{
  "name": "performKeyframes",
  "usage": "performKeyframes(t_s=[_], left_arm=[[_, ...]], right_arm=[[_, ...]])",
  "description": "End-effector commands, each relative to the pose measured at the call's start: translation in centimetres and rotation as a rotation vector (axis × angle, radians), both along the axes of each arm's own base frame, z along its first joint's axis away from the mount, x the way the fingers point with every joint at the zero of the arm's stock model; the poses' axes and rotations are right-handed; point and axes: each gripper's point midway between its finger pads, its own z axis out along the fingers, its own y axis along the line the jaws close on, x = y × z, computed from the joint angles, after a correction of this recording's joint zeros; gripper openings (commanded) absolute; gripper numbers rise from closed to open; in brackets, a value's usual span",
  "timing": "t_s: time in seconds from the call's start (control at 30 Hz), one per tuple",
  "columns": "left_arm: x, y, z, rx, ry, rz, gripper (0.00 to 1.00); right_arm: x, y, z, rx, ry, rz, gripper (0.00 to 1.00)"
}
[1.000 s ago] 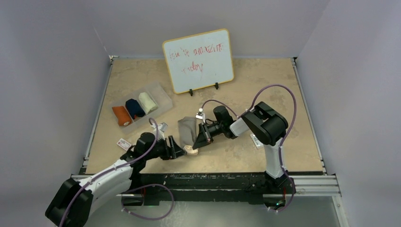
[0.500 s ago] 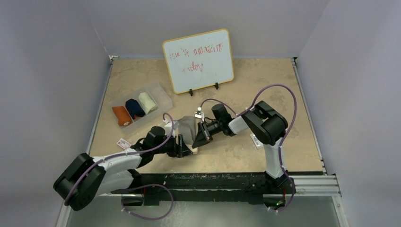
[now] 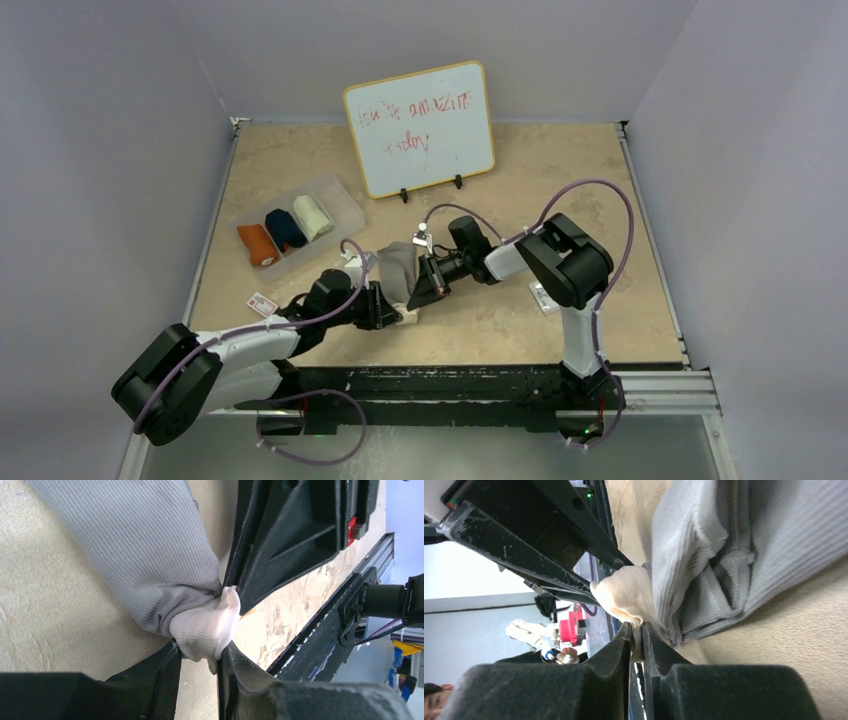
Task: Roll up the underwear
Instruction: Roll the underwear to the center of the board.
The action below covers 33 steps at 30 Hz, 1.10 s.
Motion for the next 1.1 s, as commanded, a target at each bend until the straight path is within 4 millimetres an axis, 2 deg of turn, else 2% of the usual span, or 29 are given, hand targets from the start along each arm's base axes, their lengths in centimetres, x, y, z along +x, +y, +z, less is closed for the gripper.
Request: performKeyframes(t_s=[0.0, 0.07, 0.2, 0.3, 0.4, 0.57, 0.63, 0.67, 0.8, 0.93, 1.07], left_arm=[[1.4, 0.0, 1.3, -0.041, -0.044, 0.077, 0.25], [1.4, -0.1, 1.4, -0.05, -0.041, 0.076, 0.25], [1.3, -0.3, 1.9, -0.065, -0.043, 0.066, 0.25], [1.3, -0.6, 2.2, -0.074, -0.045, 0.056, 0.25], [1.2, -0.7, 2.3, -0.08, -0.045, 0.049, 0.25], [1.1, -0.7, 2.4, -0.088, -0.044, 0.042, 0.25], [0.9, -0.8, 2.5, -0.089, -0.045, 0.034, 0.25], [0.9, -0.8, 2.5, -0.089, -0.044, 0.035, 0.25], [0.9, -0.7, 2.6, -0.091, -0.05, 0.037, 0.25], [0.9, -0.7, 2.6, -0.09, -0.049, 0.037, 0.25], [0.9, -0.7, 2.5, -0.089, -0.046, 0.036, 0.24]], right_arm=[[0.4, 0.1, 1.9, 0.07, -0.137, 0.013, 0.2], [0.7, 0.1, 2.3, 0.079, -0.223, 0.002, 0.33], [1.1, -0.3, 2.9, 0.116, -0.418, -0.008, 0.51], [1.4, -0.3, 3.4, 0.162, -0.587, -0.014, 0.59], [1.6, -0.1, 3.8, 0.203, -0.778, -0.033, 0.61], [1.4, 0.6, 3.4, 0.226, -1.049, -0.01, 0.66], [1.1, 0.8, 3.8, 0.261, -1.191, -0.01, 0.79], [0.8, 0.8, 3.9, 0.284, -1.247, -0.008, 0.82], [0.8, 0.8, 3.9, 0.303, -1.339, -0.001, 0.79], [0.5, 1.0, 3.9, 0.323, -1.402, 0.001, 0.63], [0.5, 1.1, 4.3, 0.327, -1.434, -0.018, 0.51]])
